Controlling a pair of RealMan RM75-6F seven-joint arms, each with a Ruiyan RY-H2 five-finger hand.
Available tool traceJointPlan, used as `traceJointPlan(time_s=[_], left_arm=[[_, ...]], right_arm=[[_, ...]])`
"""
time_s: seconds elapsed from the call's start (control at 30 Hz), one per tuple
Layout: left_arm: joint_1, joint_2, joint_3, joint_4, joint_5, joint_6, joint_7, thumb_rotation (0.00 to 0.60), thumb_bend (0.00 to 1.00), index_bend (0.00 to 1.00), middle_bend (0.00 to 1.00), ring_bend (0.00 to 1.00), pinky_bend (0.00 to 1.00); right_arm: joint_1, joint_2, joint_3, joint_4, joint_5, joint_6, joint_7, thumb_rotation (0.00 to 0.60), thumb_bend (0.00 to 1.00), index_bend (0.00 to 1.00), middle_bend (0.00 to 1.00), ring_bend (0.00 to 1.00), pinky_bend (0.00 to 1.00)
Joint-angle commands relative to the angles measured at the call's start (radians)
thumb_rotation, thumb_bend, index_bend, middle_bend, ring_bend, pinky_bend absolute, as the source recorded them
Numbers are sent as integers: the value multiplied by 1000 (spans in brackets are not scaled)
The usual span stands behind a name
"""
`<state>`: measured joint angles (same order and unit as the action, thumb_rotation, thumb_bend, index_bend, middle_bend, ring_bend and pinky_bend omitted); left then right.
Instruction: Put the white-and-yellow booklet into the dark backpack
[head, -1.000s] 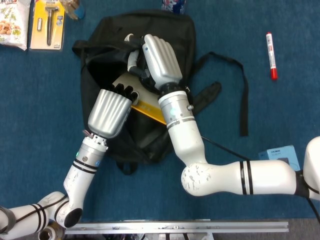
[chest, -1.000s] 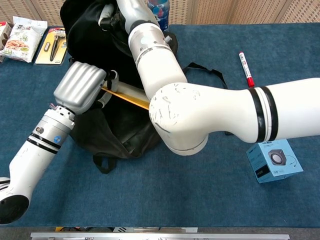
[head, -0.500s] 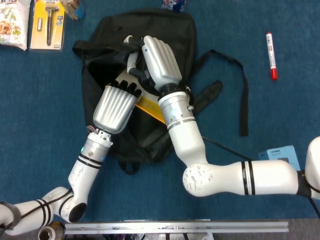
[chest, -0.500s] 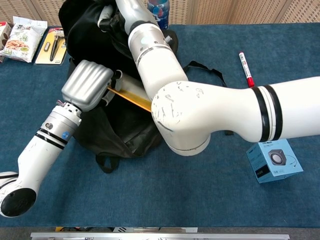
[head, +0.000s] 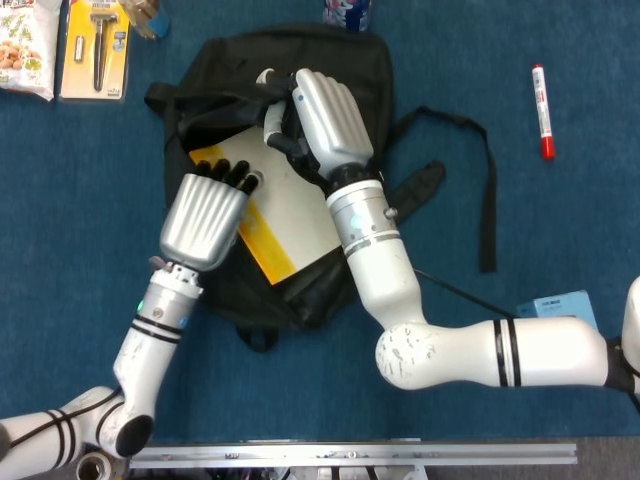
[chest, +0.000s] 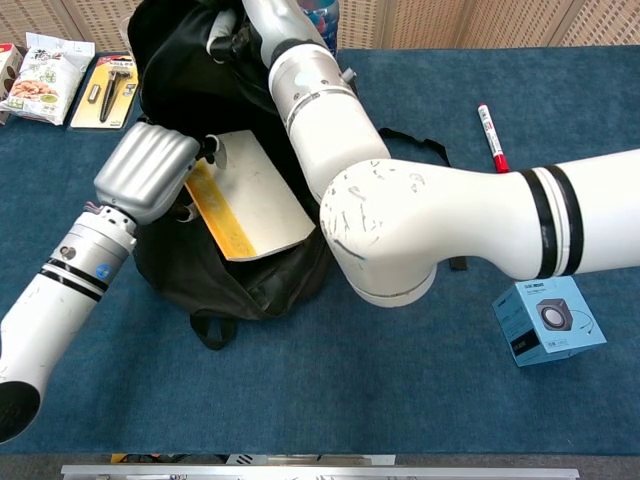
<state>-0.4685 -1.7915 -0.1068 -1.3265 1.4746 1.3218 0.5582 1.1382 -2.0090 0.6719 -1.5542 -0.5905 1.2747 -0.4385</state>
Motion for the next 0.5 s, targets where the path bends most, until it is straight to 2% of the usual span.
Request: traceJointPlan(time_s=[0.03,0.23,0.5], left_arm=[[22,23,13,-34,-9,15,3,600,133,336,323,319,449],[55,70,32,-103,-18,35,5,600,131,259,238,244,420],[108,146,68,-178,-4,81,-15,600,131,220,214,226,405]], right_arm=[[-4,3,-3,0,1,-3,4,600,809,634,583,552,755],[-16,16,-3,-10,1,-10,17,600,809,634,583,552,755],[-38,48,-22,-41,-3,-23,22,600,808,634,582,551,755]])
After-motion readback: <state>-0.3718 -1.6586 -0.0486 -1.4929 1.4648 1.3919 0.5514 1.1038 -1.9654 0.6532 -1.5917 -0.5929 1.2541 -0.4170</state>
